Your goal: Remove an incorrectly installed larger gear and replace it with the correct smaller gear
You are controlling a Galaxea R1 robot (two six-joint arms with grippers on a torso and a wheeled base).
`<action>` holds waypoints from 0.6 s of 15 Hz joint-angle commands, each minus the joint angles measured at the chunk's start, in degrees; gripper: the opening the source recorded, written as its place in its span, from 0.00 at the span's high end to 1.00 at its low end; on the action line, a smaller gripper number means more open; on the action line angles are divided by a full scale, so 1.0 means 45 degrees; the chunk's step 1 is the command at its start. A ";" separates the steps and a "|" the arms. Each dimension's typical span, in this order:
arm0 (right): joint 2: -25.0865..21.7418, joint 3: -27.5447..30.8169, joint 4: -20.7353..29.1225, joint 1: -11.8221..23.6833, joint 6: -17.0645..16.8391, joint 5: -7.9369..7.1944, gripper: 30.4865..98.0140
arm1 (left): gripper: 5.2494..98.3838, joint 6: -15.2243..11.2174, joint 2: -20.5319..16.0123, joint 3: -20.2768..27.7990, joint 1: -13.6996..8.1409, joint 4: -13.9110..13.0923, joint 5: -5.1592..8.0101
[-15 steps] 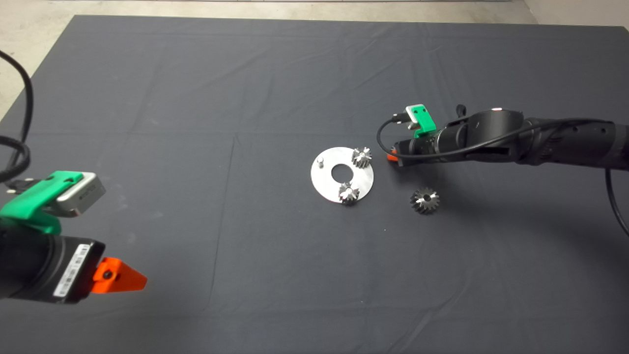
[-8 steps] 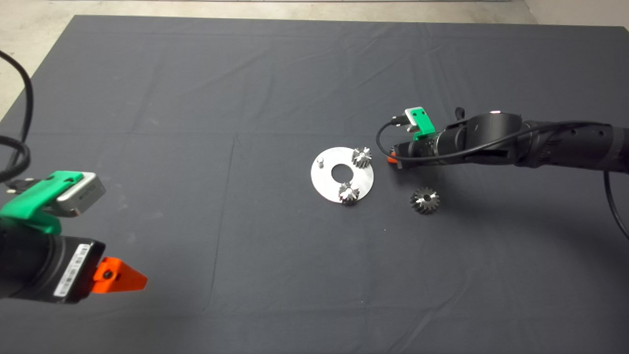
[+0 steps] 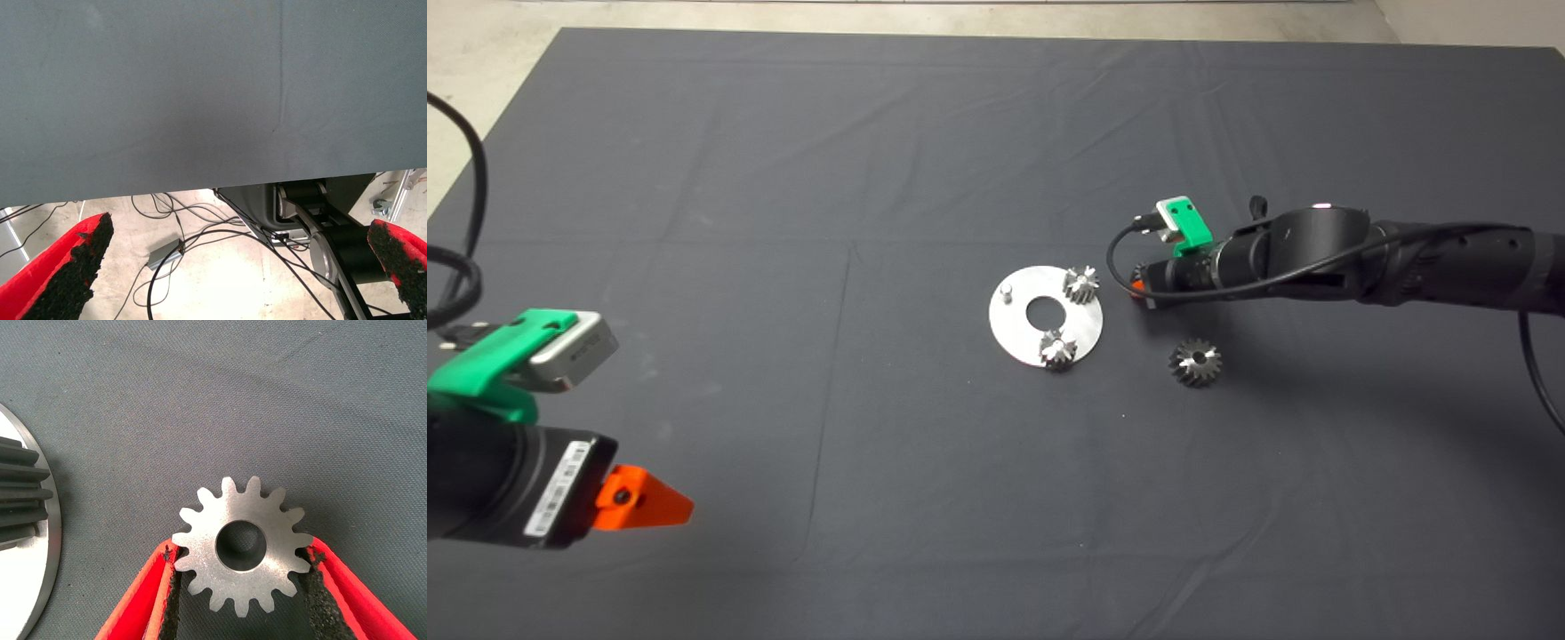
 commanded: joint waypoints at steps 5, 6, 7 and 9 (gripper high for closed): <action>0.0013 0.0041 -0.1508 -0.0032 0.0009 0.0079 0.84 | 0.00 -0.0066 -0.0020 0.0132 -0.0123 -0.0197 0.0065; -0.0006 0.0021 -0.1508 -0.0032 0.0027 0.0079 0.84 | 0.00 -0.0080 -0.0020 0.0132 -0.0123 -0.0197 0.0065; 0.0006 0.0041 -0.1508 -0.0032 0.0028 0.0079 0.84 | 0.00 -0.0082 -0.0020 0.0132 -0.0123 -0.0197 0.0065; 0.0013 0.0081 -0.1508 -0.0013 0.0086 0.0079 0.85 | 0.00 -0.0082 -0.0020 0.0132 -0.0123 -0.0197 0.0065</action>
